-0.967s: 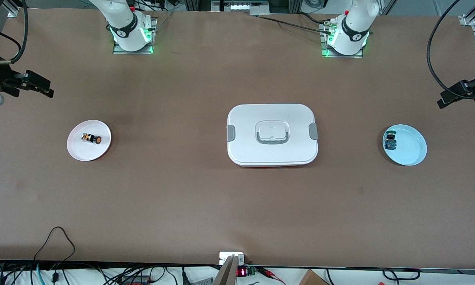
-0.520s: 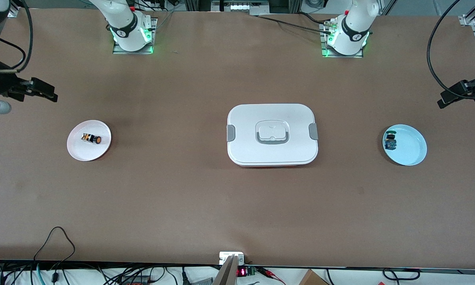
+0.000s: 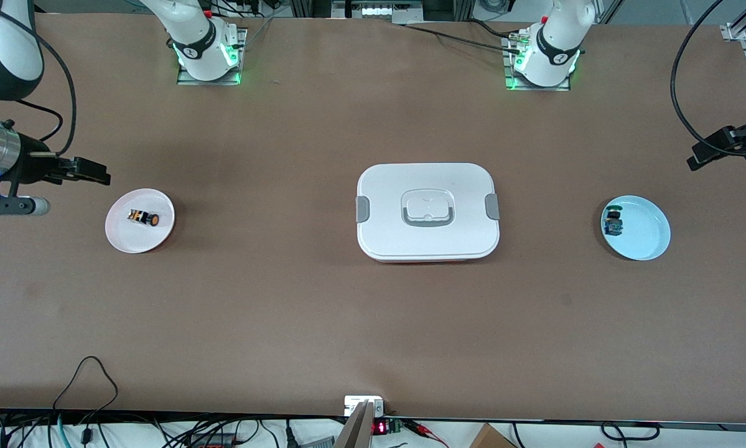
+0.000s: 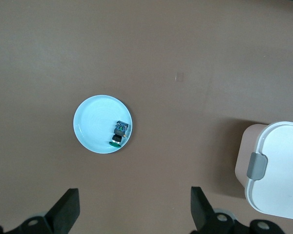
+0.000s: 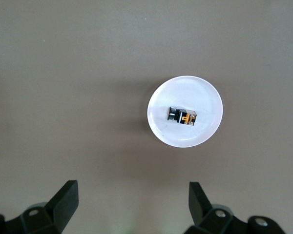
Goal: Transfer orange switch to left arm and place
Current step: 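Move the right gripper down toward the orange switch on the white plate, then lower the right gripper over the orange switch and close on it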
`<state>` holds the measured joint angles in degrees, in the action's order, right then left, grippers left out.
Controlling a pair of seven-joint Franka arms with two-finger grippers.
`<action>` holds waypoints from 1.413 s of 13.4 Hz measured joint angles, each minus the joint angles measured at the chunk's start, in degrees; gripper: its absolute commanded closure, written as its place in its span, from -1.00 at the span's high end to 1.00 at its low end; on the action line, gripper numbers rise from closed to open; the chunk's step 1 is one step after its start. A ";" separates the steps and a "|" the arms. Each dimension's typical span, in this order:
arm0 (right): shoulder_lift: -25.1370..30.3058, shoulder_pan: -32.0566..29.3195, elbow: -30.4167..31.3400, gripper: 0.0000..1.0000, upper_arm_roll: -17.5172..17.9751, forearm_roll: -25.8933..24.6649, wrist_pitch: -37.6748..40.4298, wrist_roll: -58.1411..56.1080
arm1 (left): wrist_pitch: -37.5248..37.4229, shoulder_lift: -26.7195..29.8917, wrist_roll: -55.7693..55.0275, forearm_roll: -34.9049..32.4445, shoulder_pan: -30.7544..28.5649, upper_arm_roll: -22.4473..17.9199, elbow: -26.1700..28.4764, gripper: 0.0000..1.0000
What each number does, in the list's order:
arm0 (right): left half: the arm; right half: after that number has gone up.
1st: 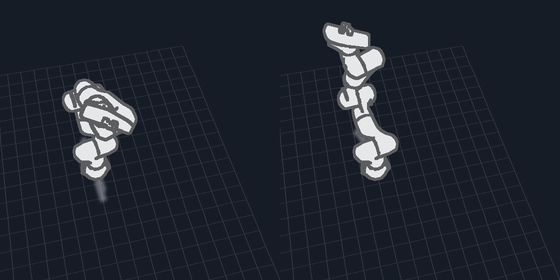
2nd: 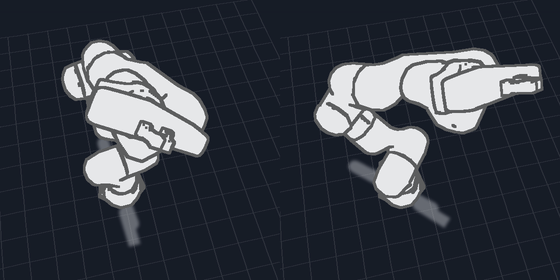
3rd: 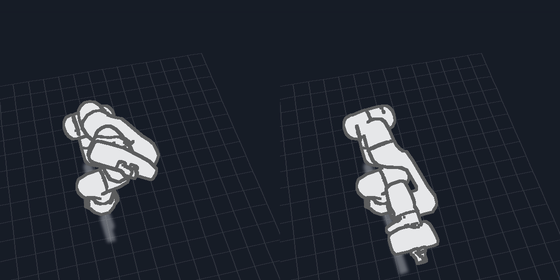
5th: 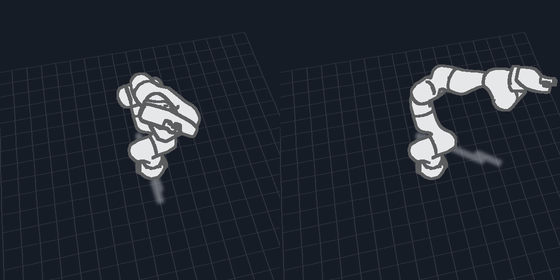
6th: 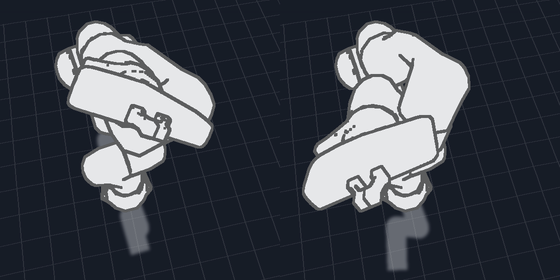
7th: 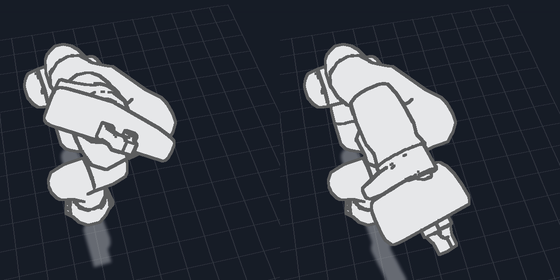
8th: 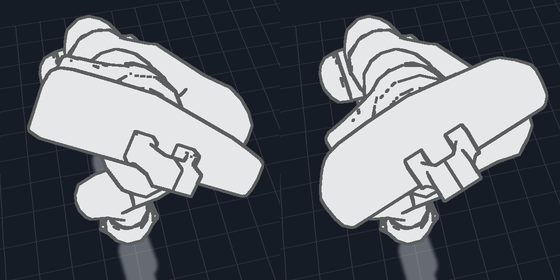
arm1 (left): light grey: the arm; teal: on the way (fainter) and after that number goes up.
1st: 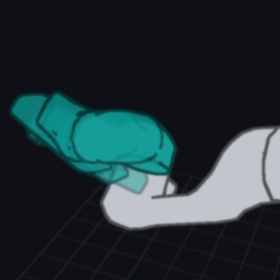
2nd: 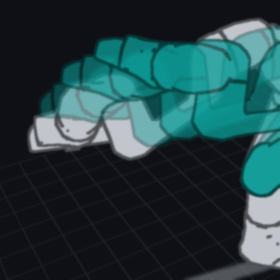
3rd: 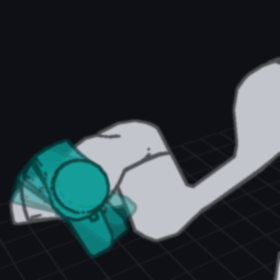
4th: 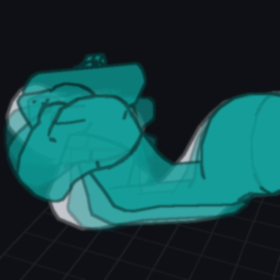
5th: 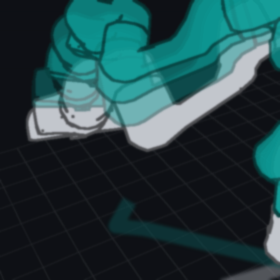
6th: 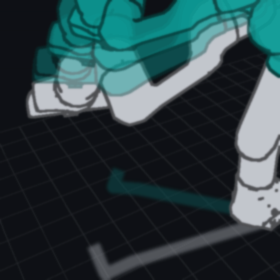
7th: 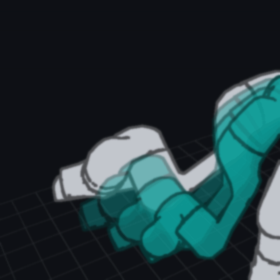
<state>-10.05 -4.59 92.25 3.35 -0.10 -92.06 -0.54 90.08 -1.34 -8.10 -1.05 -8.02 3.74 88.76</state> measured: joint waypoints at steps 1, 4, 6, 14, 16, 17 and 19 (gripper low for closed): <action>-0.42 0.03 -0.01 1.00 0.00 0.00 -0.26 0.00 | 0.00 0.00 0.00 0.00 0.00 0.00 0.00 1.00; -1.53 0.54 -0.04 1.00 0.14 -0.28 -0.55 0.03 | -0.07 0.00 0.00 0.00 -0.01 0.00 0.00 1.00; -3.14 0.88 0.00 1.00 0.15 -1.11 -2.19 0.12 | -0.07 -0.01 0.00 0.00 -0.01 0.00 0.00 1.00; -8.93 -0.17 4.02 1.00 -0.07 -3.74 -10.40 0.18 | -0.09 -0.01 0.00 0.00 -0.06 0.00 0.00 1.00; -9.25 -3.05 8.49 1.00 -0.37 -3.81 -16.06 0.06 | -0.10 -0.02 0.00 0.00 -0.09 0.00 0.00 1.00; -9.39 -4.55 10.30 1.00 -0.45 -3.81 -17.86 -0.17 | -0.10 -0.02 0.00 0.00 -0.09 0.00 0.00 1.00; -9.69 -5.89 12.02 1.00 -0.46 -3.81 -19.58 -0.45 | -0.10 -0.02 0.00 0.00 -0.09 0.00 0.00 1.00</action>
<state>-19.74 -10.48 104.28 2.89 -3.91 -111.64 -0.98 89.98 -1.36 -8.10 -1.05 -8.11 3.74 88.76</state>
